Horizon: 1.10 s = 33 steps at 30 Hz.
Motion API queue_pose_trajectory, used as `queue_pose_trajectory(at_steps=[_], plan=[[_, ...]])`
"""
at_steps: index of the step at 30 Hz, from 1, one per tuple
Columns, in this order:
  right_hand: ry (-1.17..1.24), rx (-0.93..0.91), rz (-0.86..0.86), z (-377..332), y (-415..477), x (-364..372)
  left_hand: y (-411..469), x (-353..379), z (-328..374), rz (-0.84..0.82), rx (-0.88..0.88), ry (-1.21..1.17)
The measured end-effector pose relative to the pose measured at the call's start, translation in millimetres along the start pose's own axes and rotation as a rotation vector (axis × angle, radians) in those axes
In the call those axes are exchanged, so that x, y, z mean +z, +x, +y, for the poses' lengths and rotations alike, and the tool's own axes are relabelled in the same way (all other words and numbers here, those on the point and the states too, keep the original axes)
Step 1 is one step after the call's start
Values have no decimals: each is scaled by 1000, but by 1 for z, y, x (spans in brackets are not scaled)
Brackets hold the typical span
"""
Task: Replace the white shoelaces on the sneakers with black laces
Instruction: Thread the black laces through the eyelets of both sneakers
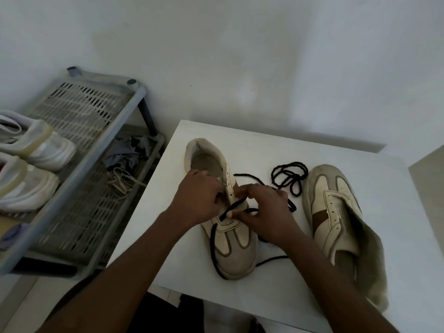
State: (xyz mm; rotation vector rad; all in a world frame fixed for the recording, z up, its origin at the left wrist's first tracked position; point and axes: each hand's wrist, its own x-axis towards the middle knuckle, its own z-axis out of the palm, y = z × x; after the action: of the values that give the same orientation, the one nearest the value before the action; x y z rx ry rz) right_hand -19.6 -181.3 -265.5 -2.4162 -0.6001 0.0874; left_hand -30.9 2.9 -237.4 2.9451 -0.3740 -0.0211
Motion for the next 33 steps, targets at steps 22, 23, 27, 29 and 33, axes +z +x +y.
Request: queue_pose_trajectory(at_steps=[22,23,27,29,33], plan=[[171,108,-25,-1,-9,15,4,8,12,-112,8,48],[133,100,-23,-1,-9,15,4,8,11,-111,12,41],[7,105,-66,-3,-10,15,9,2,3,-30,9,-90],[-34,107,-69,-2,-12,16,10,-3,-3,57,-31,-173],[-77,125,-83,-1,-13,18,4,-15,-32,328,-227,-122]])
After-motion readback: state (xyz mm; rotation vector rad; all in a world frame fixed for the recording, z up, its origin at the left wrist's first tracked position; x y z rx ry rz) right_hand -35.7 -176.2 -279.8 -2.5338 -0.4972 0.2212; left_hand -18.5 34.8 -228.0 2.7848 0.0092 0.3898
